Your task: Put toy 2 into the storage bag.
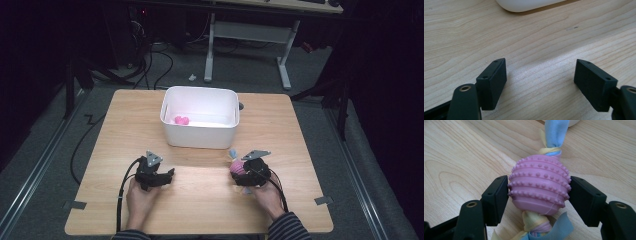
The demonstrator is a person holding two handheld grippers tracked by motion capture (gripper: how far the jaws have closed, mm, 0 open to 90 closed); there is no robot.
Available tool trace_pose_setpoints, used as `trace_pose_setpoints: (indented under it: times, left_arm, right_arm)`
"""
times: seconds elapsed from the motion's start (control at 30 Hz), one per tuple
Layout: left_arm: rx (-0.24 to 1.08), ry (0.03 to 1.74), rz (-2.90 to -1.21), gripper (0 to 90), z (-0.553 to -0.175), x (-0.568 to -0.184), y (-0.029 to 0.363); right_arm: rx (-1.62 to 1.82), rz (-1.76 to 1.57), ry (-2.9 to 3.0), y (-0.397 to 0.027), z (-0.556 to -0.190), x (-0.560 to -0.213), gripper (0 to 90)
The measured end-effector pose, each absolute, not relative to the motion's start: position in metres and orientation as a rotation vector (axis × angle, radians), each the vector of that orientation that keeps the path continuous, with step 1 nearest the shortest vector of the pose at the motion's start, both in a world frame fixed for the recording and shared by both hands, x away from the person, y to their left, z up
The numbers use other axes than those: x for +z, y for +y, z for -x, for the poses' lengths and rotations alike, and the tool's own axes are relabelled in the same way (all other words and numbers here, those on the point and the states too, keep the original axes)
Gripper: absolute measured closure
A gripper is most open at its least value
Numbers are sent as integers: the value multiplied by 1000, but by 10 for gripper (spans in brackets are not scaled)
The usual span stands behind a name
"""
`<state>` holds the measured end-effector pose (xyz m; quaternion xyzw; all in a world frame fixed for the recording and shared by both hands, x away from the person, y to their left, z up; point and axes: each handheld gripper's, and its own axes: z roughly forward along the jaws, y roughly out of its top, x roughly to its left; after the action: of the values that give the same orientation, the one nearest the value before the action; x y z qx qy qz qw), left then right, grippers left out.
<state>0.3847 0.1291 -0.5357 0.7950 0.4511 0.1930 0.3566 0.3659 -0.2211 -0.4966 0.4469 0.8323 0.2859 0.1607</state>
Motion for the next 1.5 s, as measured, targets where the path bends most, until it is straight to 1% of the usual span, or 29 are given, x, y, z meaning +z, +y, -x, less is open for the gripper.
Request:
trace_pose_setpoints:
  times: [0.37,0.63,1.5]
  left_arm:
    - [498,1165,-2052,266,-385,-536,129]
    - [499,1165,-2053,266,-385,-536,129]
    - [498,1165,-2053,265,-385,-536,129]
  right_arm:
    - [836,-1286,2393,-223,-365,-495,345]
    - [877,-1284,2383,-230,-360,-485,347]
    - [987,-1201,2408,-246,-361,-432,348]
